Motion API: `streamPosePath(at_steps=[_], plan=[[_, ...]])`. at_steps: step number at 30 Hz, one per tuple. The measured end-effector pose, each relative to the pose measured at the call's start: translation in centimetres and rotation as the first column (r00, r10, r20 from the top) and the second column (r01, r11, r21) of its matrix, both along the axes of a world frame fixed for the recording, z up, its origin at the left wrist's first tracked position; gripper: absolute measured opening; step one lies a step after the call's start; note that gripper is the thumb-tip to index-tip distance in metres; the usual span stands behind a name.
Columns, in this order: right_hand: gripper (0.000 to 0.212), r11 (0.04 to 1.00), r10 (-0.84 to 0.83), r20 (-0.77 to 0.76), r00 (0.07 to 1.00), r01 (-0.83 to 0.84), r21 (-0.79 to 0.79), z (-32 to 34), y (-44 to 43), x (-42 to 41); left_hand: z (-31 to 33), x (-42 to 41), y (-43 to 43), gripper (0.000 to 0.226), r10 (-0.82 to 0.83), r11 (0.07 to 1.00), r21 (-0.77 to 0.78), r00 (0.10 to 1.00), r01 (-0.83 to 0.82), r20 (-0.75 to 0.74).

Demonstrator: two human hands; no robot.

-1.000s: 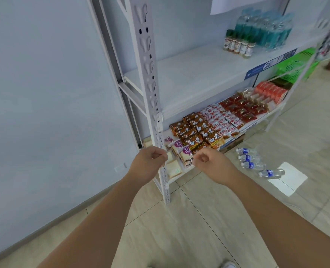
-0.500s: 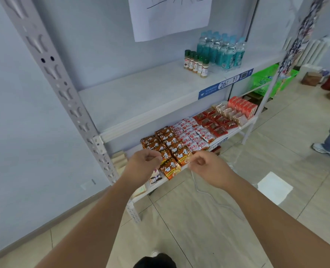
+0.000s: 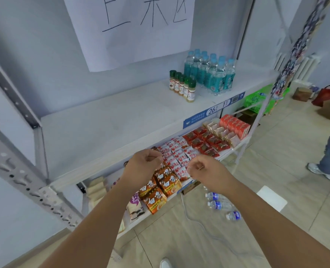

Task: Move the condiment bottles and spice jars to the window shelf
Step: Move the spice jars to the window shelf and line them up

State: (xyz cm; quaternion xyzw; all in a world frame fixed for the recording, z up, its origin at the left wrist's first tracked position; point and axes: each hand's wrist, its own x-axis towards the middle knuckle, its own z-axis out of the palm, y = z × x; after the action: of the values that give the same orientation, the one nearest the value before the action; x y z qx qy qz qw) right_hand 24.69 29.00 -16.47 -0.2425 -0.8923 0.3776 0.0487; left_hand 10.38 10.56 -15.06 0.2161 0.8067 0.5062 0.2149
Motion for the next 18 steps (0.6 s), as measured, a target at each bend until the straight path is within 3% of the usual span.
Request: streamPosePath(at_steps=[9, 18], plan=[[0.012, 0.999, -0.035, -0.074, 0.997, 0.036, 0.012, 3.2, 9.4, -8.2, 2.7, -9.1, 10.9, 0.011, 0.014, 0.997, 0.078, 0.996, -0.007, -0.093], [0.012, 0.996, -0.085, -0.174, 0.981, 0.082, -0.024, 5.2, 18.2, -13.7, 2.8, -12.9, 18.1, 0.016, 0.004, 1.0, 0.01, 0.991, -0.002, -0.134]])
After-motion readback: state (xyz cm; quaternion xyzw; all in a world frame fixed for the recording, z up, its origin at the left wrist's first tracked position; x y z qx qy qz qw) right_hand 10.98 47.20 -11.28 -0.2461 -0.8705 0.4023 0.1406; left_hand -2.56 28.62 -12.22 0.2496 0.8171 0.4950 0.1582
